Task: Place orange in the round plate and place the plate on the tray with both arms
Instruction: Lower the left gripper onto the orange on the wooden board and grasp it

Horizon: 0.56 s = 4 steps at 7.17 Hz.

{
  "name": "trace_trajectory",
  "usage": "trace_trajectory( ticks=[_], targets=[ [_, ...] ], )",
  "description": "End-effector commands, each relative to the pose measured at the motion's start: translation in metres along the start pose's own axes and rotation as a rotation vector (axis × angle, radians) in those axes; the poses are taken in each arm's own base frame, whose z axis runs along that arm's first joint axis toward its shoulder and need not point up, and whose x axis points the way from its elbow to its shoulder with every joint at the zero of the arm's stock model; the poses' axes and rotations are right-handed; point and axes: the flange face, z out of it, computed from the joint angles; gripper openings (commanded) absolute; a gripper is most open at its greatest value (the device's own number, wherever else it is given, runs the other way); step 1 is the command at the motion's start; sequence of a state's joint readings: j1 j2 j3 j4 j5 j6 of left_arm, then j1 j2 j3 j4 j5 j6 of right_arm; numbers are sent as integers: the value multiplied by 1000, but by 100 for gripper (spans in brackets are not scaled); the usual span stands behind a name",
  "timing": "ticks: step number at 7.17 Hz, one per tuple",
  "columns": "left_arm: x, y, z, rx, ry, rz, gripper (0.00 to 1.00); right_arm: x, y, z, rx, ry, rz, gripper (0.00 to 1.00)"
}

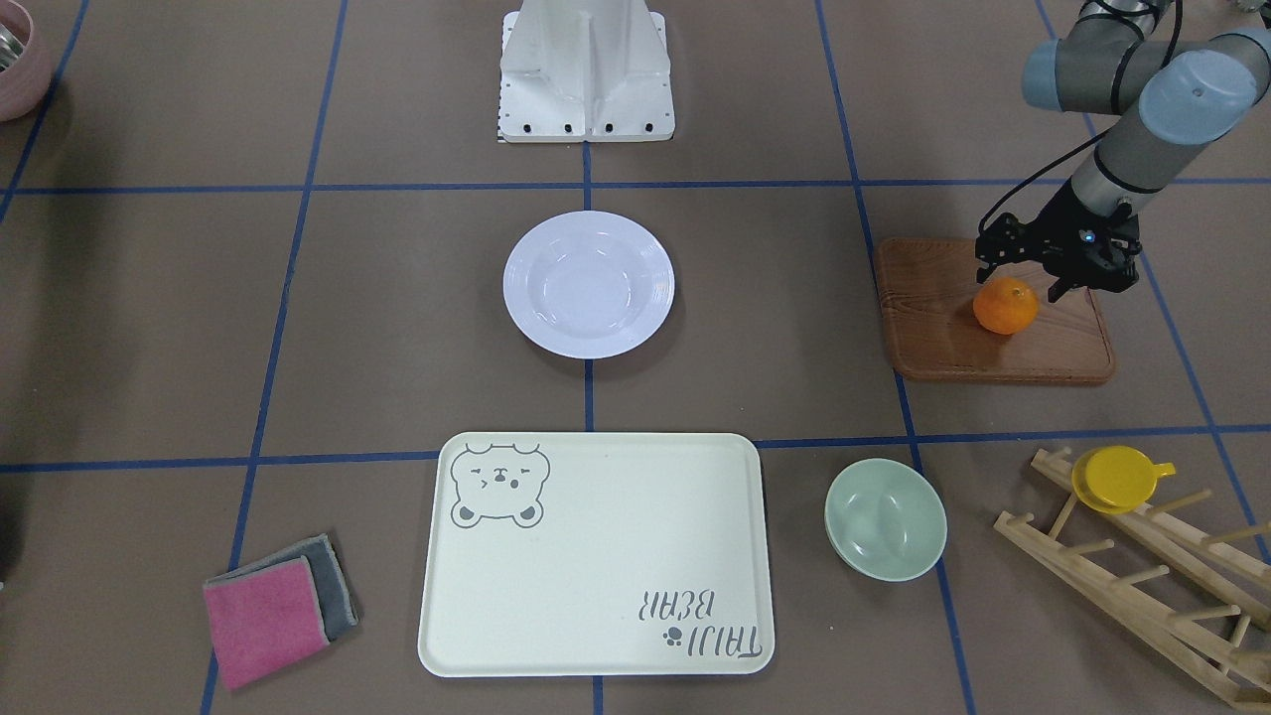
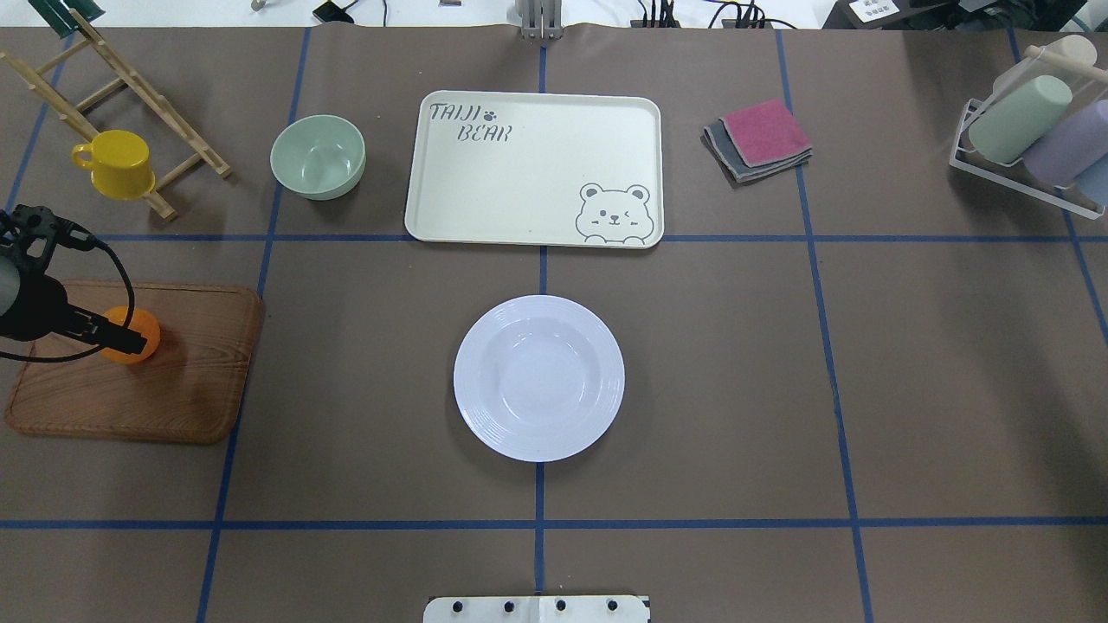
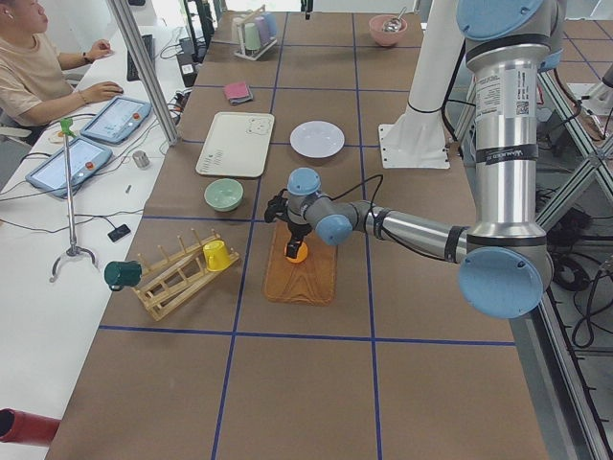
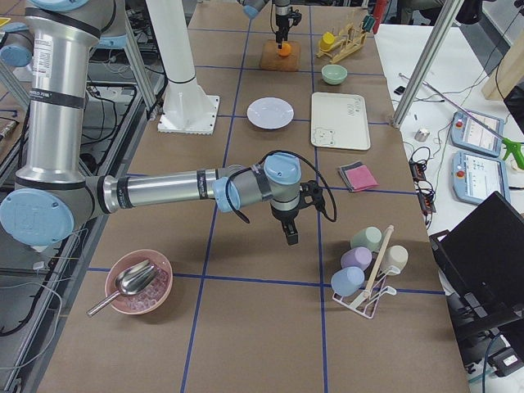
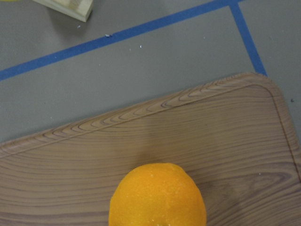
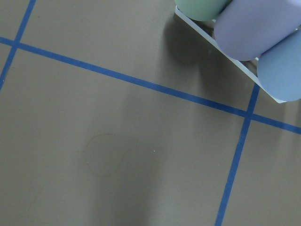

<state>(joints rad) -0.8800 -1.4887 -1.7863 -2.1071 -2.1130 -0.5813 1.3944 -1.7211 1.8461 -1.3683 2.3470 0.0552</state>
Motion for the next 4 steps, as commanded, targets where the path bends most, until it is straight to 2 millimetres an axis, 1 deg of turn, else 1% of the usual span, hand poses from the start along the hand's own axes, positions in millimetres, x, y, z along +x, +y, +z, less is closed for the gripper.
trace_trajectory(
  ticks=[1, 3, 4],
  targets=[
    [2, -6, 15, -8, -15, 5, 100, 0, 0, 0, -1, 0, 0, 100],
    [3, -15, 28, -8, -32, 9, 100, 1, 0, 1, -3, 0, 3, 100],
    [3, -13, 33, -11, -43, 17, 98, 1, 1, 1, -3, 0, 3, 100]
  ],
)
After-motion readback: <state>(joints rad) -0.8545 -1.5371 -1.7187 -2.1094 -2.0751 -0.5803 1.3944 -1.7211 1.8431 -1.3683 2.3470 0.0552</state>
